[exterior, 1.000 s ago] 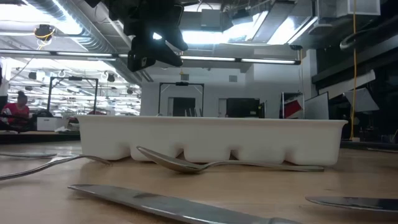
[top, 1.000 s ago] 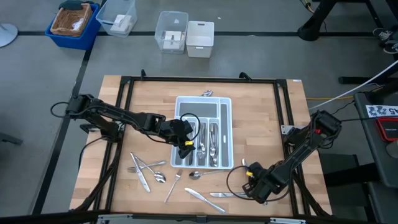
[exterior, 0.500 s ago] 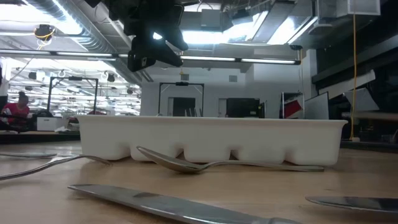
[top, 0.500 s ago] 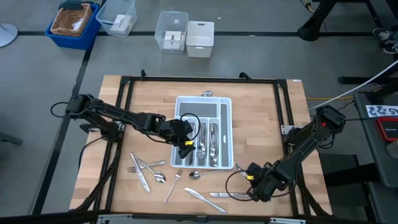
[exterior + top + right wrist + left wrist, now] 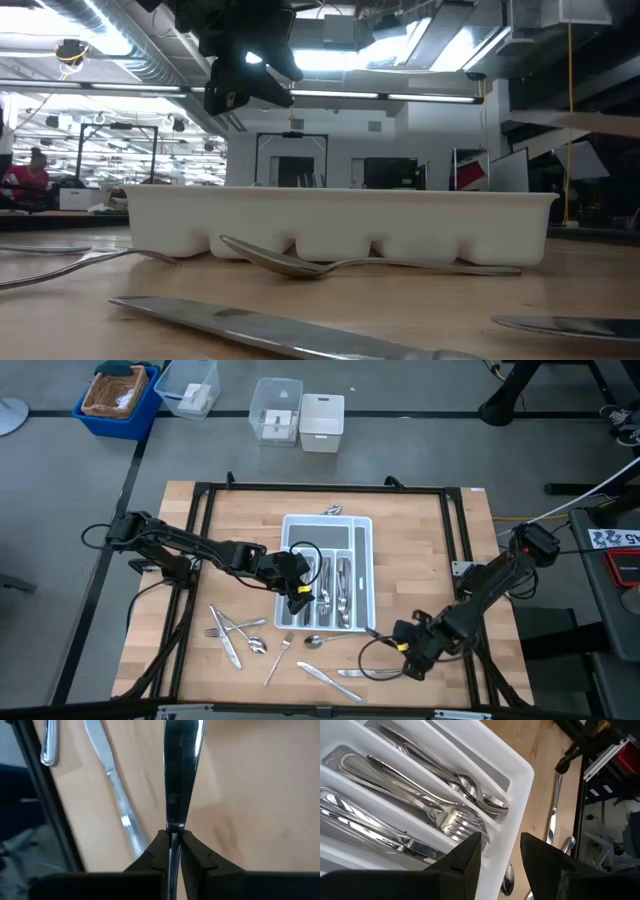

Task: Sort silverware
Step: Put the silver table knife into the white cutlery tray

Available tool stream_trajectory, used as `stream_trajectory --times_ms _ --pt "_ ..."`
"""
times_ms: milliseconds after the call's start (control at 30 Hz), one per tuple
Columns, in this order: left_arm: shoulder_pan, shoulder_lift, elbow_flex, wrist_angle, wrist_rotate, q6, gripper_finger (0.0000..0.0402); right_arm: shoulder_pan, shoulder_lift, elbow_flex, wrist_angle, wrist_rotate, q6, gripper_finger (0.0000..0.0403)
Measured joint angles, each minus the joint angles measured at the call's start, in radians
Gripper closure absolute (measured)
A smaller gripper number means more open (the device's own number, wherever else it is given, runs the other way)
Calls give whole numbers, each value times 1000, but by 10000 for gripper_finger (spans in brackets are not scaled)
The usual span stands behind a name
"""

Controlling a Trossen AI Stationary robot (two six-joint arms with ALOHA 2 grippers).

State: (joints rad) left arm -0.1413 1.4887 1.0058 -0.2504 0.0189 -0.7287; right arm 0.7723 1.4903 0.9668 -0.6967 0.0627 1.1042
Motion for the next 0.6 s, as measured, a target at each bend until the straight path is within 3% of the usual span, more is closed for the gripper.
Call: stream_trajectory --times_ms 333,600 --pt "-10 0 0 0 0 -55 274 -231 0 9 35 2 -626 375" --pt "-32 0 0 -2 1 -92 274 -389 0 162 48 50 -1184 375"
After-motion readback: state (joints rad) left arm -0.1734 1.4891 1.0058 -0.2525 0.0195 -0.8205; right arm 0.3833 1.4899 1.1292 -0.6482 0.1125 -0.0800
